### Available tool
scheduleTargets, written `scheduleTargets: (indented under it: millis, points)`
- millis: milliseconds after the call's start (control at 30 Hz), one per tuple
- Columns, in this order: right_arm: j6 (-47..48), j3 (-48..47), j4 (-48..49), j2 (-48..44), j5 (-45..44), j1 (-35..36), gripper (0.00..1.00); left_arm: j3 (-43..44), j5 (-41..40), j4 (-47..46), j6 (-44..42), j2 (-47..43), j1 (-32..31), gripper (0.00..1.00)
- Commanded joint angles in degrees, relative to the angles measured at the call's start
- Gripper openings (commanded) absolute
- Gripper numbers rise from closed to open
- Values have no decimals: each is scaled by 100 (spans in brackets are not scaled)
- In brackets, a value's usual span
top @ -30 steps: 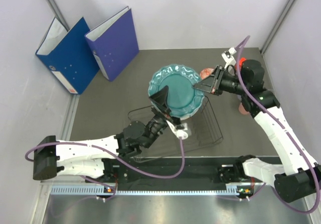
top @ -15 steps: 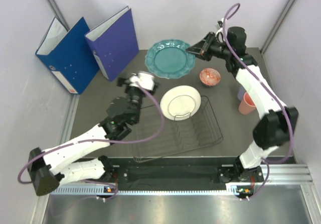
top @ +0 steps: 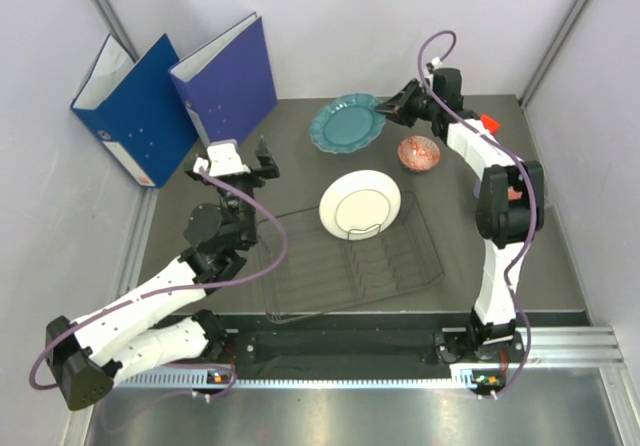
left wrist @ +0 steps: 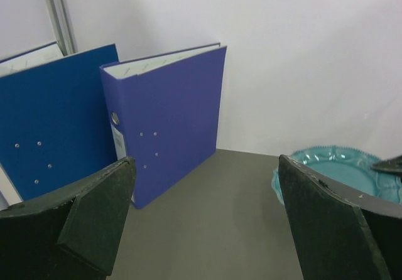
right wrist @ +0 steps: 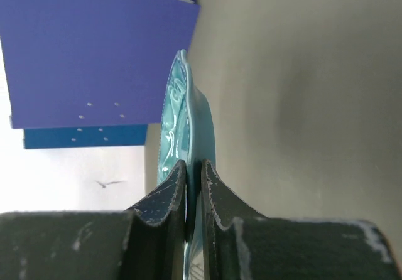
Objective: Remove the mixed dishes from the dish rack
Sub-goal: Place the plate at the center of the board.
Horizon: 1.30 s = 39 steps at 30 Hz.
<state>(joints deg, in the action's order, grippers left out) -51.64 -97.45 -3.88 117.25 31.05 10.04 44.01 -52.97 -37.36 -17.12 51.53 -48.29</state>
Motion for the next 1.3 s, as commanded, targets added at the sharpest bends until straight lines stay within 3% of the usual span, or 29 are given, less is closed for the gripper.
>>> scheduleTargets:
  millis: [0, 133, 500, 767, 1267]
  points:
    - [-803, -906, 1635, 130, 692, 42, 0, -94, 6, -262, 122, 85, 74, 99]
    - [-1199, -1152, 2058, 605, 841, -11, 0, -147, 146, -167, 227, 147, 92, 99]
    - [-568, -2348, 969, 1652, 763, -2, 0, -270, 243, 168, 657, 401, 92, 99]
    - [30, -2480, 232, 1933, 516, 68, 0, -279, 375, 370, 957, 542, 101, 99]
    - [347, -2349, -289, 2197, 420, 217, 0, -402, 463, 660, 1255, 507, 101, 99]
